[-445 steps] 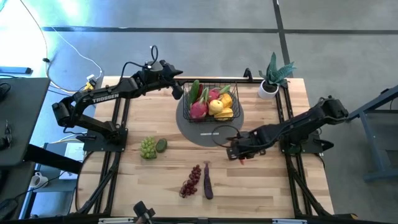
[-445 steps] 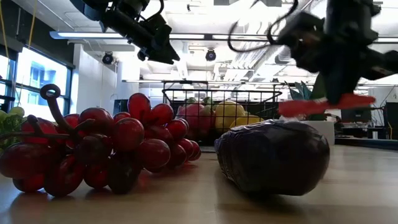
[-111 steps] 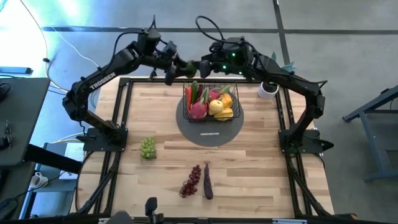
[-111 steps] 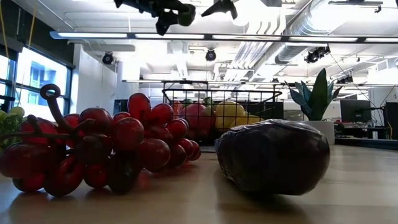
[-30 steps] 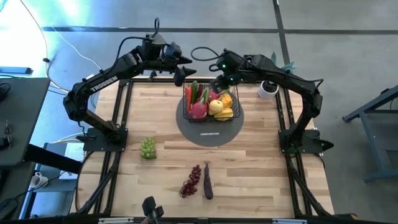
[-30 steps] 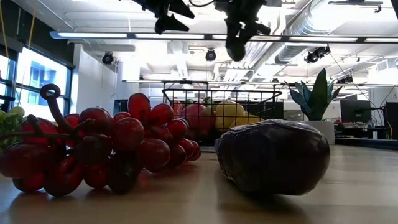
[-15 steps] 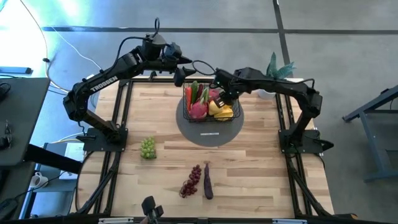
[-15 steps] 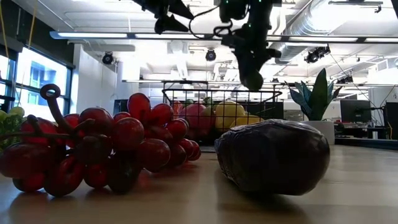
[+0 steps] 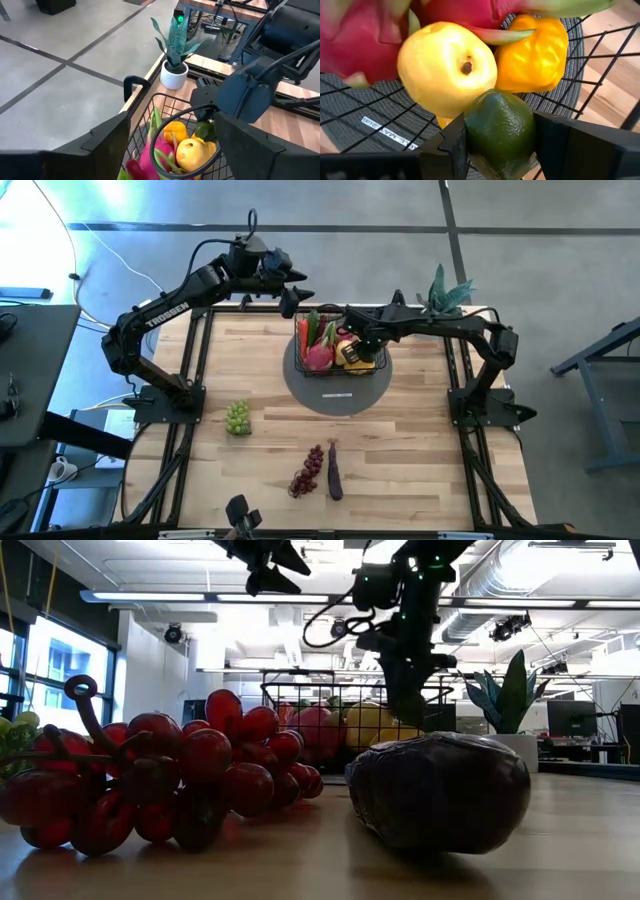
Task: Build produce basket
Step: Put the lime into the wire basket, then put the green grapes into the wire basket
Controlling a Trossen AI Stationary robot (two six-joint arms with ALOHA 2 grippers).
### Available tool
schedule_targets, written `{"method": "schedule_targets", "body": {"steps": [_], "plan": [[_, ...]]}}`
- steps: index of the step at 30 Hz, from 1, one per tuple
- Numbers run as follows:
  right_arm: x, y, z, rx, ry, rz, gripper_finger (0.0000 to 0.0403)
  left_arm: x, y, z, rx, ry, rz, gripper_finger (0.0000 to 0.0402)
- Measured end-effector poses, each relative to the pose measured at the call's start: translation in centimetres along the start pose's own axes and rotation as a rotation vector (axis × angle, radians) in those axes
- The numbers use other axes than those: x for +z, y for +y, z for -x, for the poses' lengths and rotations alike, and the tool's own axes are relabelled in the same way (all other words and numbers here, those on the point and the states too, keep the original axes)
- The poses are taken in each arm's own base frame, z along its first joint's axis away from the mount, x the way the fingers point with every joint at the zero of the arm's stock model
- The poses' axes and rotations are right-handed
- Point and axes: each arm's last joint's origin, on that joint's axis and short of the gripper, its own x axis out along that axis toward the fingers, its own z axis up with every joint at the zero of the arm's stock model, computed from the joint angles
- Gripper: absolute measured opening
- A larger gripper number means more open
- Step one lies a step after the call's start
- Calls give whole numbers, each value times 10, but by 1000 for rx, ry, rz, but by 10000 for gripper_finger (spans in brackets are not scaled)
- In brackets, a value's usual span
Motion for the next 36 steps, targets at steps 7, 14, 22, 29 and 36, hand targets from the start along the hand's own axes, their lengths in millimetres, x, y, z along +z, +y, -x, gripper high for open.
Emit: {"method": "schedule_targets", "body": {"steps": [7,14,22,29,36], "plan": [[-3,-1,-10,9,-14,-34,151,-5,0,0,-1,55,22,278],[-2,1,-11,24,-30,-39,186,-13,-2,1,-8,131,40,278],[-1,3,-11,92,-3,-81,252,-23,-6,2,-19,232,58,278],[-1,3,-10,92,2,-134,255,-27,-13,1,-38,279,57,278],[-3,2,5,119,-36,-177,256,-32,-28,0,-83,334,11,278]]}}
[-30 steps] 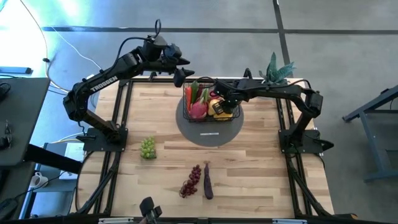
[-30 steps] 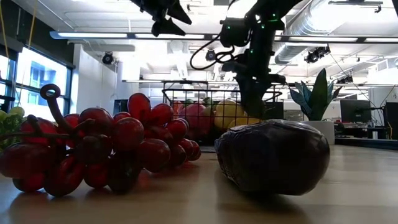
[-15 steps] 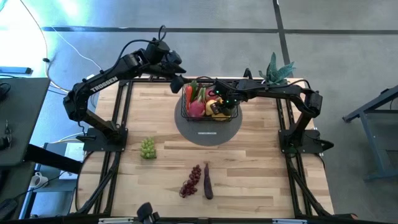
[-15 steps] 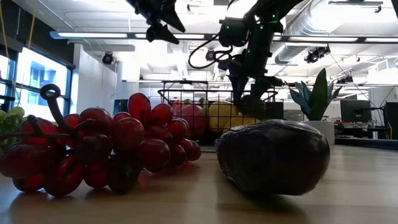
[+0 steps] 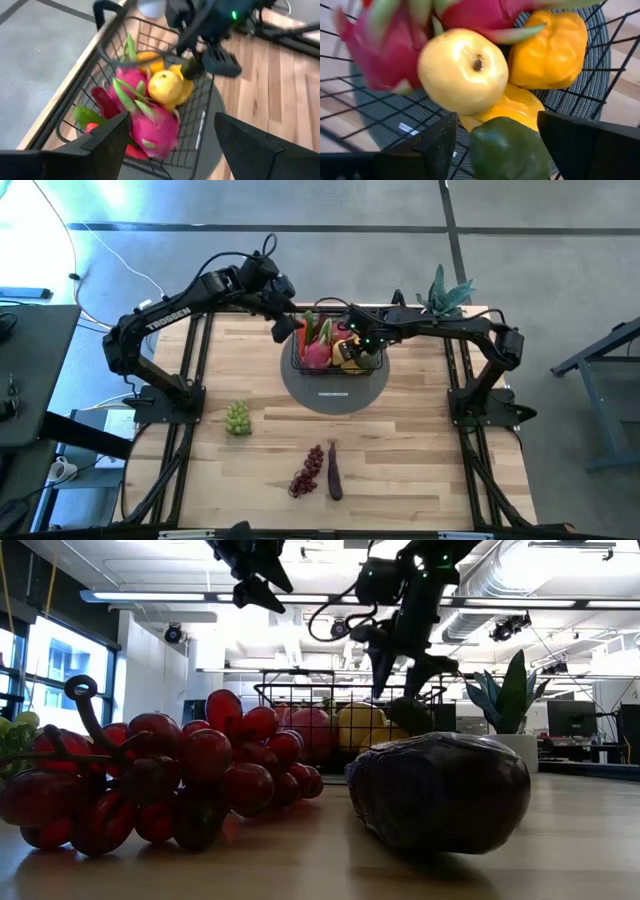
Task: Build produce basket
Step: Put the green grapes into the wire basket
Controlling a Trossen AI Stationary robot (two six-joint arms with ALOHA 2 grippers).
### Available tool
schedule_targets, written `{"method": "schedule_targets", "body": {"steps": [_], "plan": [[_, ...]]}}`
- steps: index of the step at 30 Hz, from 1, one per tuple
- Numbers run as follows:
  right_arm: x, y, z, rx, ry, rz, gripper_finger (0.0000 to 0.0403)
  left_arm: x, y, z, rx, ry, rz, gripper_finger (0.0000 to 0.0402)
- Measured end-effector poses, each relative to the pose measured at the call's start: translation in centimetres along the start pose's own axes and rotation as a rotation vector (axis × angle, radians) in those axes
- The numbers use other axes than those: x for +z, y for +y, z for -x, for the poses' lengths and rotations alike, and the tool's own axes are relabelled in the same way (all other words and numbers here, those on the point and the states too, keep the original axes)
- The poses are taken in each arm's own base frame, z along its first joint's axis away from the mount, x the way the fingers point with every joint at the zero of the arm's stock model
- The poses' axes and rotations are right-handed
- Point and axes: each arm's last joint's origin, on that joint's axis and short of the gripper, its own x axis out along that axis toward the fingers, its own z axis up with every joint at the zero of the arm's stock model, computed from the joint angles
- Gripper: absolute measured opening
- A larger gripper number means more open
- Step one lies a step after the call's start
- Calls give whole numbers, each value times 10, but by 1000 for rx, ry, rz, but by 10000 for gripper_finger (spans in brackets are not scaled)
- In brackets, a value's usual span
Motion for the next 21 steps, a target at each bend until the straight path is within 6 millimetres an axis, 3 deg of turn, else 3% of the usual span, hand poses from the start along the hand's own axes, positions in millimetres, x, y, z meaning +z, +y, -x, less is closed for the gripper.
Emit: {"method": "schedule_targets", "body": {"steps": [13,21], "plan": [[-16,14,41,104,-117,-32,256,-12,-26,-3,-65,132,-79,278],[-37,35,49,164,-130,-13,256,-22,-43,-1,-93,228,-53,278]]}}
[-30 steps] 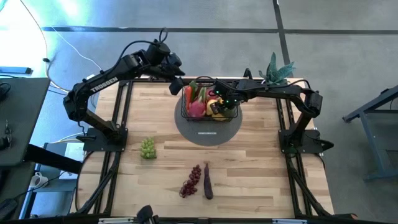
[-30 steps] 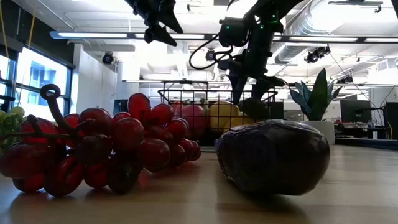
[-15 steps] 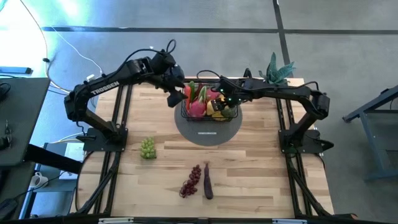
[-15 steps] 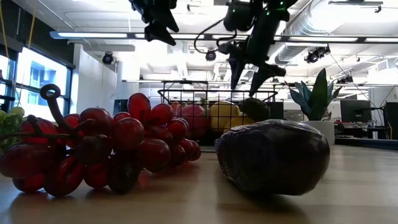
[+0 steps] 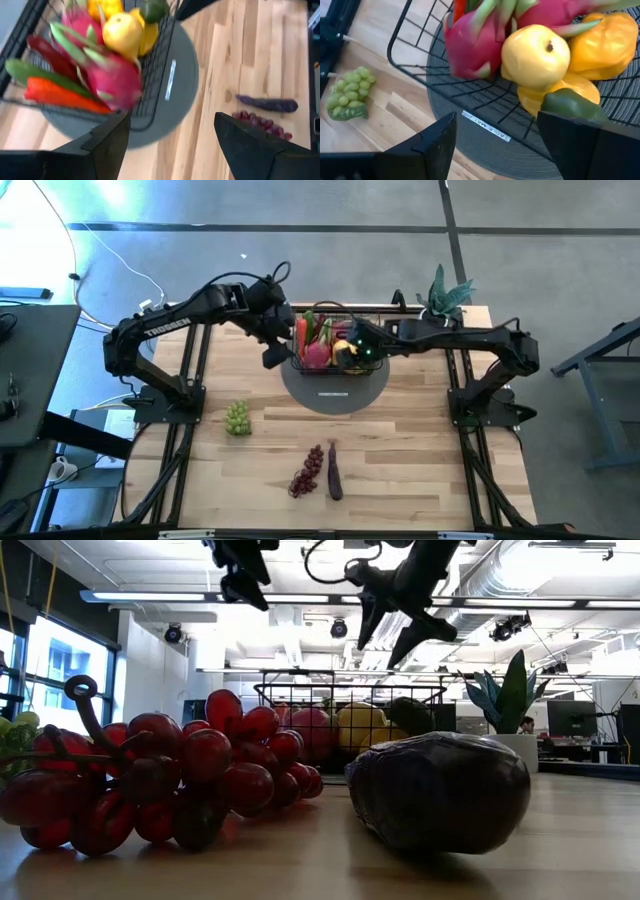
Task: Build produce basket
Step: Put the green grapes into the wire basket
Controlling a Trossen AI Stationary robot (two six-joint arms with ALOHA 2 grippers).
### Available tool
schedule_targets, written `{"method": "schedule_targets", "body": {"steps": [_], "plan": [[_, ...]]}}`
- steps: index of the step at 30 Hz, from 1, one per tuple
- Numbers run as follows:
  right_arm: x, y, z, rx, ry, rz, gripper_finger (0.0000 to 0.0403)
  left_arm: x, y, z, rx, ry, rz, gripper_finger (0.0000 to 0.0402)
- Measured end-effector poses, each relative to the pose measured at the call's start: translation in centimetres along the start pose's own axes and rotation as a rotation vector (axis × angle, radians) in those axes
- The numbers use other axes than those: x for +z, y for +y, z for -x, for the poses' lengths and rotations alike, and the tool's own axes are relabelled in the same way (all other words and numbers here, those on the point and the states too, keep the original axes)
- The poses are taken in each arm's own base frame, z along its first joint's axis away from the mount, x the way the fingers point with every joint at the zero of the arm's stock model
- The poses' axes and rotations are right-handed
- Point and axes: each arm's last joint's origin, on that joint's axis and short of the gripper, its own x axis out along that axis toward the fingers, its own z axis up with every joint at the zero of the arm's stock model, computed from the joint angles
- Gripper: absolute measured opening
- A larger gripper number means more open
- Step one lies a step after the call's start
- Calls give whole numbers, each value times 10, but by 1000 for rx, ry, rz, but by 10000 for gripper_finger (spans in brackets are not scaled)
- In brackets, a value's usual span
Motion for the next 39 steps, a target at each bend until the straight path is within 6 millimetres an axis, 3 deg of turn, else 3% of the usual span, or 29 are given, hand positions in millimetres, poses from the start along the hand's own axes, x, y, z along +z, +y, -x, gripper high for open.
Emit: {"method": "schedule_targets", "body": {"steps": [13,25,39], "plan": [[-17,13,5,34,9,183,256,-24,-26,-12,154,208,156,278],[-18,14,5,85,61,345,256,-70,-50,-38,255,309,440,278],[-17,13,5,86,57,415,256,-119,-86,-67,378,431,626,278]]}}
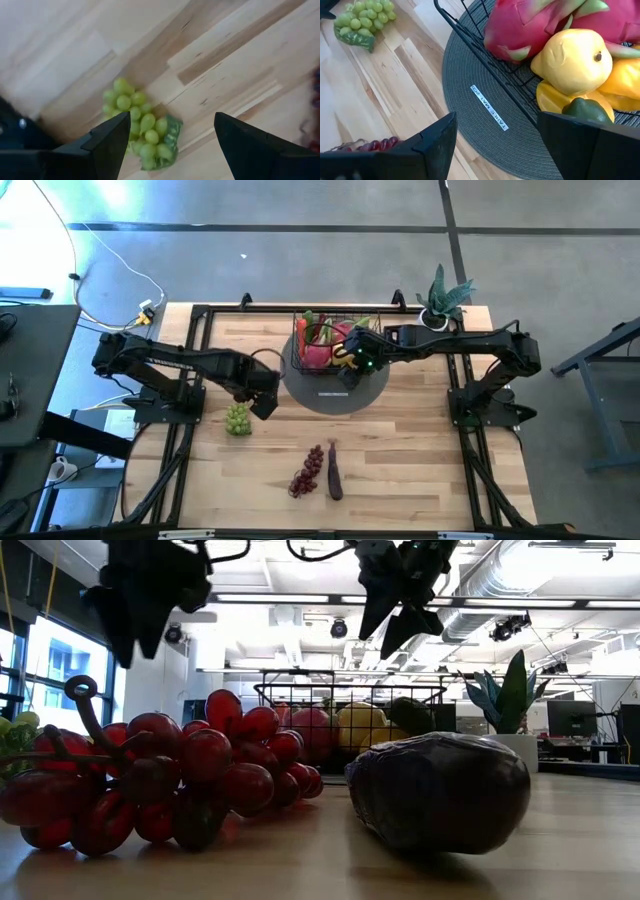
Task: Build produce basket
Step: Put the green grapes into the wire basket
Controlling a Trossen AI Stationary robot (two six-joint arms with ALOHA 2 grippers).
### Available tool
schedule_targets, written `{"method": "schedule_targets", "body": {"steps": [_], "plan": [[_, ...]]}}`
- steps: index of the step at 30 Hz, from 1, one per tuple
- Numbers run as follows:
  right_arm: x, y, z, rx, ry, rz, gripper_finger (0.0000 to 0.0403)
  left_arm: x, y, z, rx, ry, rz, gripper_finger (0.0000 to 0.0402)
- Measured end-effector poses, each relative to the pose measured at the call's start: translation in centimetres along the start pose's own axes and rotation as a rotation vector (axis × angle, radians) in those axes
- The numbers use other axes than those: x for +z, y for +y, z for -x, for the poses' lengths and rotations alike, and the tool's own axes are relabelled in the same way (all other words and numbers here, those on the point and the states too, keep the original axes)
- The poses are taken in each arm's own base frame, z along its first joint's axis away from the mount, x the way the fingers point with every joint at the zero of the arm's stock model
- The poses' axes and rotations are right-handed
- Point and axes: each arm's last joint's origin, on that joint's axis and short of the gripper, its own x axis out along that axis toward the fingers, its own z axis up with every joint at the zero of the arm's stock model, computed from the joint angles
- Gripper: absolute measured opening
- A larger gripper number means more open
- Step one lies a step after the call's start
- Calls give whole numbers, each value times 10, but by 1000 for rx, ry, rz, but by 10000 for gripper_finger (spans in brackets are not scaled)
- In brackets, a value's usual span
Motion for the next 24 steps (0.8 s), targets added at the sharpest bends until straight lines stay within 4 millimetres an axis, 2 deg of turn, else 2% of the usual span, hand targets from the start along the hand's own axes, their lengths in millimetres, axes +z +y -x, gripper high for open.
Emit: {"method": "schedule_targets", "body": {"steps": [11,24], "plan": [[0,0,0,0,0,8,256,-29,4,-31,125,33,149,278],[0,0,0,0,0,8,256,-39,17,-58,212,29,266,278]]}}
